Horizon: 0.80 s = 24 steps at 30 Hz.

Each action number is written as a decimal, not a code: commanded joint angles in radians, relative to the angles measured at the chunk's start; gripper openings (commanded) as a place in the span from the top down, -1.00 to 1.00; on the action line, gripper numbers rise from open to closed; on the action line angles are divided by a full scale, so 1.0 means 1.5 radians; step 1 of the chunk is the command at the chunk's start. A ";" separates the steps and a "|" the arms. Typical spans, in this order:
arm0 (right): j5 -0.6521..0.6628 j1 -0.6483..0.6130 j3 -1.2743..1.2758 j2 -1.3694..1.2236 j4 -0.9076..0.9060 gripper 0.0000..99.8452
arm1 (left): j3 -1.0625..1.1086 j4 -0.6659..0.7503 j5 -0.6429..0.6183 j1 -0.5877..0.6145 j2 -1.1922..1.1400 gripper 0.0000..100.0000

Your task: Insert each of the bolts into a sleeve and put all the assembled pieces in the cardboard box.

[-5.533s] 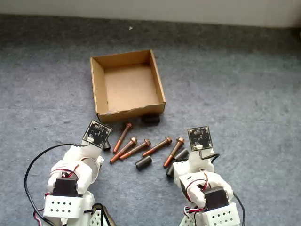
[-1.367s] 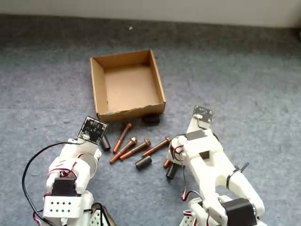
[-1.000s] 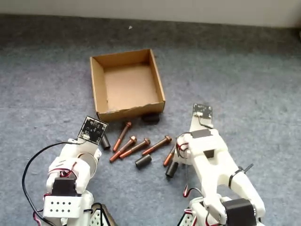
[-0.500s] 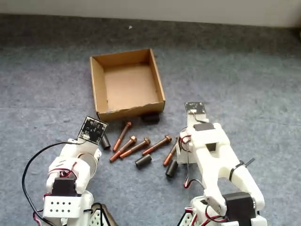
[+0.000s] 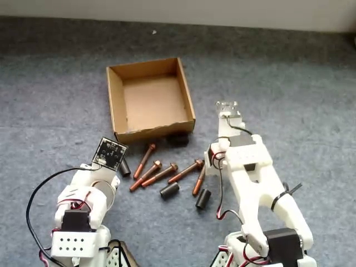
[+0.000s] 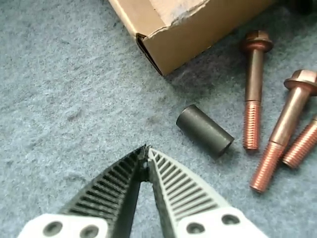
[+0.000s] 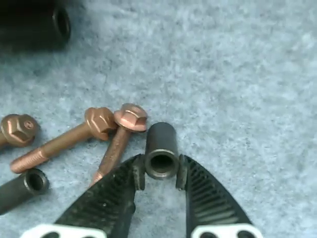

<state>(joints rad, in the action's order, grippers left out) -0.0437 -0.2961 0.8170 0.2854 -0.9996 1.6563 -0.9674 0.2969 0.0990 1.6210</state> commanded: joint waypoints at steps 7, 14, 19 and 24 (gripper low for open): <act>0.007 0.005 0.042 0.002 -0.014 0.67 | -0.002 0.010 0.005 0.010 0.006 0.96; 0.007 0.008 0.028 0.008 -0.042 0.67 | -0.002 0.010 0.005 0.010 0.006 0.96; 0.007 0.006 0.010 0.002 -0.039 0.67 | -0.002 0.010 0.005 0.010 0.006 0.96; 0.024 0.006 0.015 0.001 0.033 0.67 | -0.002 0.010 0.005 0.010 0.006 0.96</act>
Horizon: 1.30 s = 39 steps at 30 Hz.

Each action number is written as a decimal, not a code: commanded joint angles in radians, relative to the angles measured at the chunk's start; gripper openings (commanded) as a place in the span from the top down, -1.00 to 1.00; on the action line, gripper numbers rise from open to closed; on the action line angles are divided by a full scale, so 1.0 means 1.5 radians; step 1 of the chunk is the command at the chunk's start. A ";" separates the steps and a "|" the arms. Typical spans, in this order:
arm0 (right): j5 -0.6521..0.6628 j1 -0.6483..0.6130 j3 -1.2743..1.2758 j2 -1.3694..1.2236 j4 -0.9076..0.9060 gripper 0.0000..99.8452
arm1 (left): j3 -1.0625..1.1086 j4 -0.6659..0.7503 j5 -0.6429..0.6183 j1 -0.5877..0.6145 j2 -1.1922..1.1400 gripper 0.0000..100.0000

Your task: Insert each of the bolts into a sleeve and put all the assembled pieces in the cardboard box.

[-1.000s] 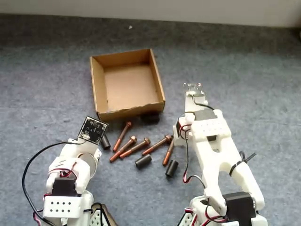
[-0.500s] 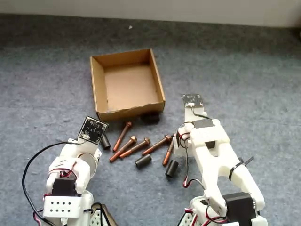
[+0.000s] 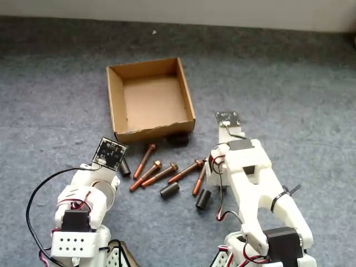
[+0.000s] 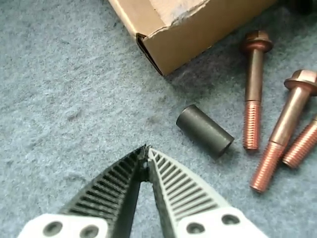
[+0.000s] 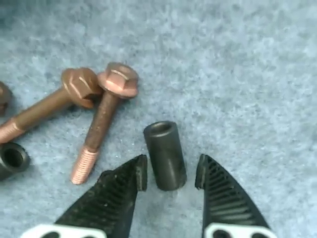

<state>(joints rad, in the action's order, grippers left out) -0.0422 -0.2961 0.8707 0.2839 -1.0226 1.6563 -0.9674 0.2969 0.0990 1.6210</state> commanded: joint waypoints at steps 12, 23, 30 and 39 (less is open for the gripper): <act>0.085 0.005 0.031 0.002 0.064 0.81 | -0.002 0.009 0.005 0.009 0.006 0.96; 0.085 0.005 0.071 0.010 0.061 0.96 | -0.001 0.009 0.005 0.009 0.006 0.96; 0.080 0.006 0.035 0.144 -0.069 0.99 | -0.003 -0.010 0.005 0.008 0.006 0.96; -0.055 0.007 0.087 0.478 -0.075 0.99 | -0.147 -0.097 0.006 0.007 -0.002 0.96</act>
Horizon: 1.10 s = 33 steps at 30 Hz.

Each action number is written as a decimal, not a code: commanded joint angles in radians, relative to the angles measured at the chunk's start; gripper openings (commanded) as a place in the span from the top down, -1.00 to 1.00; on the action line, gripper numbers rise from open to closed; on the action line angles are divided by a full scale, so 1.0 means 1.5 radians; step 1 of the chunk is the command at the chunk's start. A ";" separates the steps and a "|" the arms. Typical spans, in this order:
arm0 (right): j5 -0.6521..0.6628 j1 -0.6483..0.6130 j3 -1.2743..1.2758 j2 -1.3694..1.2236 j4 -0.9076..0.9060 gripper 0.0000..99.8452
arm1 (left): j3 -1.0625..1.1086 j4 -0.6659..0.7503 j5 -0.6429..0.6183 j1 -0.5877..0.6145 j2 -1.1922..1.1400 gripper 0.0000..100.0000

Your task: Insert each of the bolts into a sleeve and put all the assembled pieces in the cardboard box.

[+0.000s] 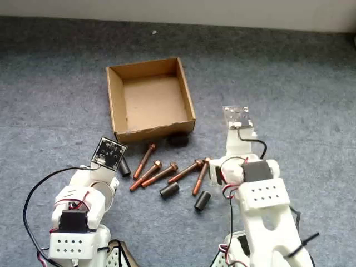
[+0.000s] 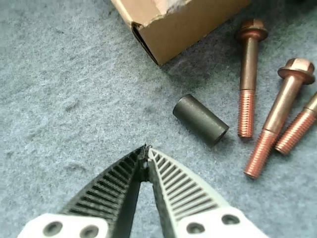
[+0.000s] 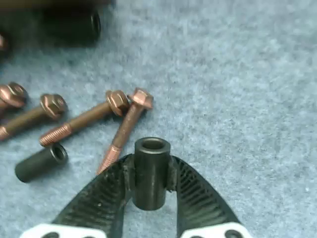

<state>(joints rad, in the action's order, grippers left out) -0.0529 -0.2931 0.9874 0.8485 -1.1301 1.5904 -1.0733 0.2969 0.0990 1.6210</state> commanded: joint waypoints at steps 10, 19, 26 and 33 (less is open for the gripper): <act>-0.126 0.088 0.168 0.231 0.187 0.99 | -0.360 -0.136 0.032 -0.112 -0.232 0.84; -0.182 0.159 0.232 0.235 0.276 0.99 | -0.434 -0.054 -0.012 -0.257 -0.576 0.70; -0.181 0.159 0.265 0.235 0.302 0.99 | -0.440 0.124 -0.023 -0.288 -0.782 0.69; -0.181 0.158 0.265 0.235 0.302 0.99 | -0.532 0.139 -0.024 -0.287 -0.949 0.69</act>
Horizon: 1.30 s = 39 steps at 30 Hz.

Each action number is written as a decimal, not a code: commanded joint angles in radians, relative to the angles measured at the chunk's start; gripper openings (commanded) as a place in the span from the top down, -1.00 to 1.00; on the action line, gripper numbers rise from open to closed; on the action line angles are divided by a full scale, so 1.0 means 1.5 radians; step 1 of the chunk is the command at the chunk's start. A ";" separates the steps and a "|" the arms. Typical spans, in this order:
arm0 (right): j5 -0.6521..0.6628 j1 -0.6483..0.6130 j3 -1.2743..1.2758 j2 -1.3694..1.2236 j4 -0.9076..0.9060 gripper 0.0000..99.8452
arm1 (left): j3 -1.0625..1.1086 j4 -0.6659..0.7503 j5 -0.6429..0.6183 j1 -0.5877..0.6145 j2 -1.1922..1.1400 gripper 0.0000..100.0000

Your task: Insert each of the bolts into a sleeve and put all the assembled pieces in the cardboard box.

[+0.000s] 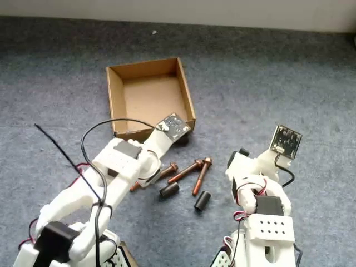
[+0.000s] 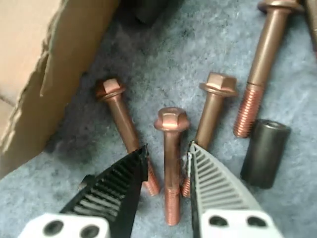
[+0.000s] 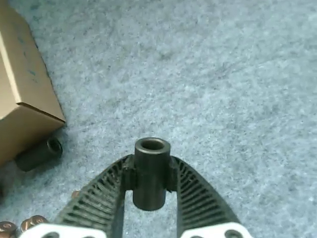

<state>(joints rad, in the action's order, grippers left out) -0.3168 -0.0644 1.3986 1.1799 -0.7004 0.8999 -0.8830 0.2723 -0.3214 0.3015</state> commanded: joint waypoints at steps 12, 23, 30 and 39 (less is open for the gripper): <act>-0.003 0.005 -0.008 0.015 0.013 0.99 | -0.183 -0.037 -0.013 -0.050 -0.214 0.99; 0.000 -0.070 -0.046 0.016 -0.009 0.99 | -0.051 -0.086 -0.072 -0.044 0.247 0.99; 0.001 -0.213 -0.145 0.016 -0.090 0.99 | 0.016 -0.083 -0.134 0.050 0.598 0.99; 0.115 -0.409 -0.174 0.036 -0.032 0.99 | 0.016 -0.064 -0.213 0.073 0.789 0.99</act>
<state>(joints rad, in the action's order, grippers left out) -0.2110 -0.5999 1.1853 1.1830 -0.8109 0.9321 -1.0058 0.0084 -0.2217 1.4047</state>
